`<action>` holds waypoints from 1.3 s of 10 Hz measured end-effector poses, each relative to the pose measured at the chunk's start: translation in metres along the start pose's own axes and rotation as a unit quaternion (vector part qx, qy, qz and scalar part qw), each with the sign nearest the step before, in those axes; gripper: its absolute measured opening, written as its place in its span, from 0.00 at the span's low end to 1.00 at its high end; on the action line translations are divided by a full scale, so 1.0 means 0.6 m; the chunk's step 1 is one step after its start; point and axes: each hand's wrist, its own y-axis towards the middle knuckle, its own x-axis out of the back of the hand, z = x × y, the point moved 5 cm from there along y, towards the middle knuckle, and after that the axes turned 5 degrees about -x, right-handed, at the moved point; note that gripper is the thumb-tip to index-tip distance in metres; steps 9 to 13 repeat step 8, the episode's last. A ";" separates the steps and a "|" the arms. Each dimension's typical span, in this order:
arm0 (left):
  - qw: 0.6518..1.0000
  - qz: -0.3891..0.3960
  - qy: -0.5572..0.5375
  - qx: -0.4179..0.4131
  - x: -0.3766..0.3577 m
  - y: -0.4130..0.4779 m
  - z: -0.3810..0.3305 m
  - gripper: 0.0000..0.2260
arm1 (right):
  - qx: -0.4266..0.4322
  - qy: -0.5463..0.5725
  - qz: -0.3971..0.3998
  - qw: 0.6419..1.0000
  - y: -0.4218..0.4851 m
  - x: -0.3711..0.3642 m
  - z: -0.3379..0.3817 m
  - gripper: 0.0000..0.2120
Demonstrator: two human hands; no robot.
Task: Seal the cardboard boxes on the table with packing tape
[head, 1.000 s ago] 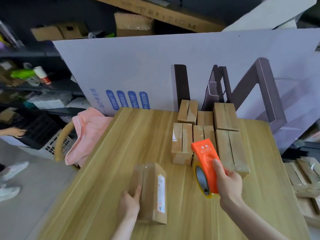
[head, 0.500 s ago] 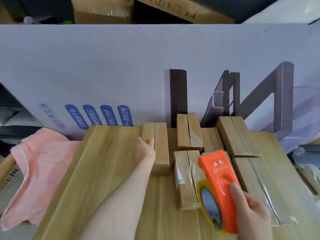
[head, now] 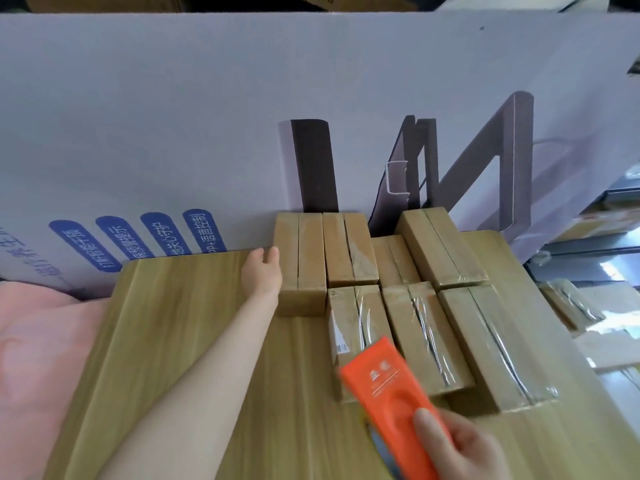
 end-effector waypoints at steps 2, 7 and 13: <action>0.992 -0.048 -0.114 -0.010 0.158 -0.164 0.131 0.13 | 0.054 -0.244 0.166 0.954 -0.057 -0.113 -0.097 0.16; 0.992 -0.048 -0.112 -0.034 0.290 -0.388 0.185 0.09 | 0.304 -0.646 0.140 0.685 -0.019 -0.252 -0.175 0.25; 0.992 -0.041 -0.100 -0.065 0.303 -0.409 0.145 0.09 | 0.339 -0.612 0.112 0.706 -0.042 -0.220 -0.111 0.21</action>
